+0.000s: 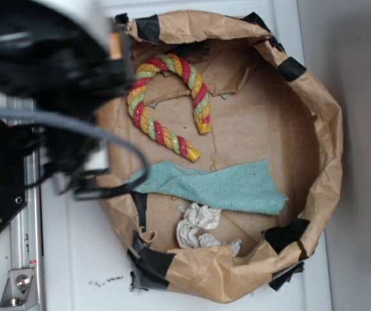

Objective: Grab the multicolored rope.

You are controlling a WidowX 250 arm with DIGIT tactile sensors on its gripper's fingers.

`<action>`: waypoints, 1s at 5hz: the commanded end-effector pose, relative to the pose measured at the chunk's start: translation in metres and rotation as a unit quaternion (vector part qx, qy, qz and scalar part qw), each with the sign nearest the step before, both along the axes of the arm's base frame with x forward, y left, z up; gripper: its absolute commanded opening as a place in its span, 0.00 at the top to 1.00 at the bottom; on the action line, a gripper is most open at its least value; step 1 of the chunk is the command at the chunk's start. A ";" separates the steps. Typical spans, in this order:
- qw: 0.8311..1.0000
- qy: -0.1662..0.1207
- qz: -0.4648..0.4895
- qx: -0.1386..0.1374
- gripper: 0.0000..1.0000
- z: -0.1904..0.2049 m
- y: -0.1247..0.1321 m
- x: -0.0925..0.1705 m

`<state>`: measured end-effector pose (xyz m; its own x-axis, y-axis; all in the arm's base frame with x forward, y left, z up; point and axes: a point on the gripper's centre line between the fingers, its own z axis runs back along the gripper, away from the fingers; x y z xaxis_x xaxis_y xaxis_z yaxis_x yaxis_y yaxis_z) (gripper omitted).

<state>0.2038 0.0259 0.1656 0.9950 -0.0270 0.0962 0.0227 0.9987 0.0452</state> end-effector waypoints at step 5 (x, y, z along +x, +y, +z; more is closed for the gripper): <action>0.928 -0.123 0.351 -0.007 0.00 -0.039 0.026 0.049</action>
